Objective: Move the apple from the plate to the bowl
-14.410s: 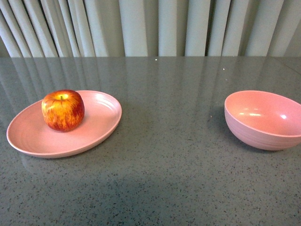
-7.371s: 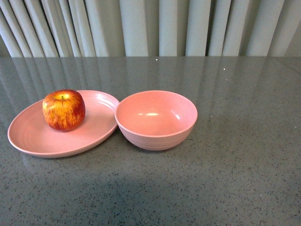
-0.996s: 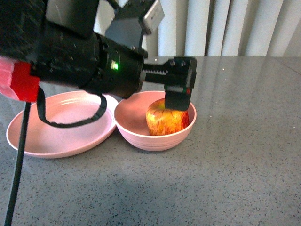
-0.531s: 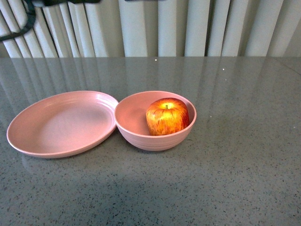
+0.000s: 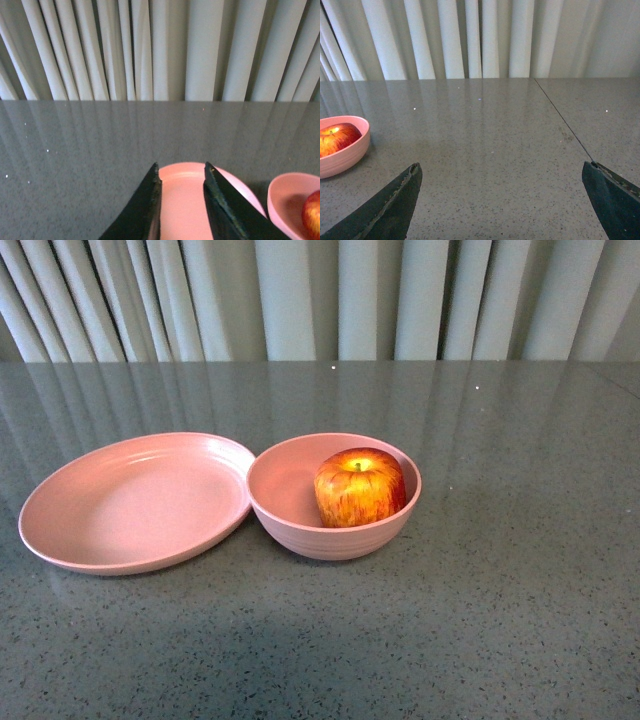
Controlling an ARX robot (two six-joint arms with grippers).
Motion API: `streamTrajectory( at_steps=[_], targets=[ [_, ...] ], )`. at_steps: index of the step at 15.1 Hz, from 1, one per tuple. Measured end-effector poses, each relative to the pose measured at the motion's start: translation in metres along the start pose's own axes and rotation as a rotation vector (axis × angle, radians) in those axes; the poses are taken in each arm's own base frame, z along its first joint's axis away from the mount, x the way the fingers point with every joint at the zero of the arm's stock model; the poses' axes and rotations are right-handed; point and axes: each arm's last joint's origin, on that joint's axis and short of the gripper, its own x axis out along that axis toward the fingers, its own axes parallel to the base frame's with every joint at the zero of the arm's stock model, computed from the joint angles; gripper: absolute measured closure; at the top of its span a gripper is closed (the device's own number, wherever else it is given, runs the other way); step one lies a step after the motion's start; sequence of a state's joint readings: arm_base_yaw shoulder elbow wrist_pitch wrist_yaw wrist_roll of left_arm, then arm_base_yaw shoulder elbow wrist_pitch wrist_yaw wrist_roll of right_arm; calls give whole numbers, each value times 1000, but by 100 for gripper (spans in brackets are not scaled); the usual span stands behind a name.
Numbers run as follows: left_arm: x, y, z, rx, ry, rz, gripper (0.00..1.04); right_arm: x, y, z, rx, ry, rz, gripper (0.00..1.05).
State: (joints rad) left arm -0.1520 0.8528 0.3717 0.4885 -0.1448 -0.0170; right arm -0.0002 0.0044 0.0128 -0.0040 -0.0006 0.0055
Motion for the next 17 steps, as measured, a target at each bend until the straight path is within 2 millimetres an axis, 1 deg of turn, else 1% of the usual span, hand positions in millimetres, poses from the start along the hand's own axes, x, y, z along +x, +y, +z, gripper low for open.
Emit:
streamTrajectory(
  at_steps=[2, 3, 5, 6, 7, 11, 17],
  targets=[
    [-13, 8, -20, 4, 20, 10, 98, 0, 0, 0, 0, 0, 0, 7],
    [-19, 10, -25, 3, 14, 11, 104, 0, 0, 0, 0, 0, 0, 7],
    [-29, 14, -36, 4, 11, 14, 104, 0, 0, 0, 0, 0, 0, 7],
    [-33, 21, -41, 5, 14, -5, 104, 0, 0, 0, 0, 0, 0, 7],
    [-37, 25, -44, 5, 13, 15, 104, 0, 0, 0, 0, 0, -1, 7],
    [-52, 25, -57, 7, 14, 7, 104, 0, 0, 0, 0, 1, 0, 7],
    [-65, 25, -66, 7, 9, 7, 104, 0, 0, 0, 0, 0, 0, 7]
  ],
)
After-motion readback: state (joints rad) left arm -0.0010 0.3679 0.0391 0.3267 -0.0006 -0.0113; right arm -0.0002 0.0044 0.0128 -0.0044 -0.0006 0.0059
